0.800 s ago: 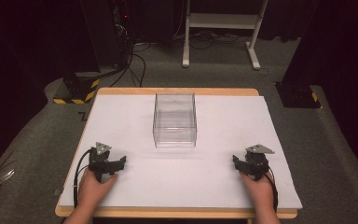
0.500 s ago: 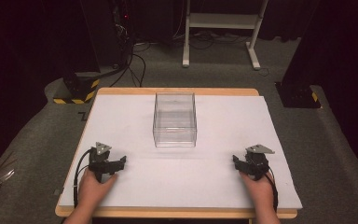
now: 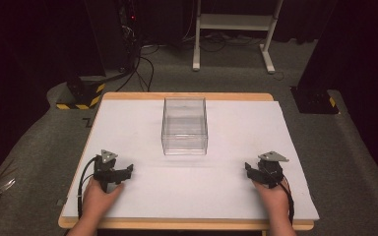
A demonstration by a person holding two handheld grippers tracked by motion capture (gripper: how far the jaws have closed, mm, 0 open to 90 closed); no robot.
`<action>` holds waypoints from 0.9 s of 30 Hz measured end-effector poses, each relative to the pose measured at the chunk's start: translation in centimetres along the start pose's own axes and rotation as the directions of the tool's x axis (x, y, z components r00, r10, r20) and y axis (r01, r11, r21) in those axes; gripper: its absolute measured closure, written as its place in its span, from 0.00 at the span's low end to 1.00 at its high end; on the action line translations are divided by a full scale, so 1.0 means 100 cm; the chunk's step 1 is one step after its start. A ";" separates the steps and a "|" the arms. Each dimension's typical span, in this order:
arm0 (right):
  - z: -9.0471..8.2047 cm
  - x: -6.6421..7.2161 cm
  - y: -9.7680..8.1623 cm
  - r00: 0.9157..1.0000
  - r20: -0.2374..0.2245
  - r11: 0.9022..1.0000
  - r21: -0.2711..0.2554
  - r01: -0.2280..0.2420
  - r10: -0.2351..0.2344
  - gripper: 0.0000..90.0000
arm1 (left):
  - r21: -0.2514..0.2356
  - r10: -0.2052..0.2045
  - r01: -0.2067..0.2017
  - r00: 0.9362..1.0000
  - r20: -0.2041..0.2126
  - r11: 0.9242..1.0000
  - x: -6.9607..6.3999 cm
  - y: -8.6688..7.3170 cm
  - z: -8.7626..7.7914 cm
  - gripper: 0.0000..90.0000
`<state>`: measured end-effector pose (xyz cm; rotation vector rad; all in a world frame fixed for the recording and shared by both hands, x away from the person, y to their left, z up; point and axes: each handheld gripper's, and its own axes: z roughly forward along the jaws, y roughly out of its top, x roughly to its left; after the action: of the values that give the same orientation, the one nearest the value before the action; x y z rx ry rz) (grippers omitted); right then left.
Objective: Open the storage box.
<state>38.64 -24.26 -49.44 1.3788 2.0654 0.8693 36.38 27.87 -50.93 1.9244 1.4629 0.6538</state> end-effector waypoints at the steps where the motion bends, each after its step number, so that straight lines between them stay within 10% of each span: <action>1: -0.002 0.001 0.001 1.000 -0.004 1.000 -0.014 0.002 -0.002 0.38 | 0.000 0.000 0.000 1.000 0.000 1.000 0.000 0.000 0.000 0.15; 13: -0.015 0.016 0.004 0.997 -0.068 0.993 -0.117 0.025 -0.033 0.45 | 0.000 0.000 0.000 1.000 0.000 1.000 0.000 0.000 0.000 0.15; 27: -0.016 0.039 0.008 0.987 -0.132 0.991 -0.112 0.079 -0.094 0.48 | 0.000 -0.003 0.003 1.000 0.001 1.000 0.000 0.000 0.000 0.15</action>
<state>36.59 -20.76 -48.00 1.1940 2.1300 1.0471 36.39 27.86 -50.94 1.9220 1.4642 0.6515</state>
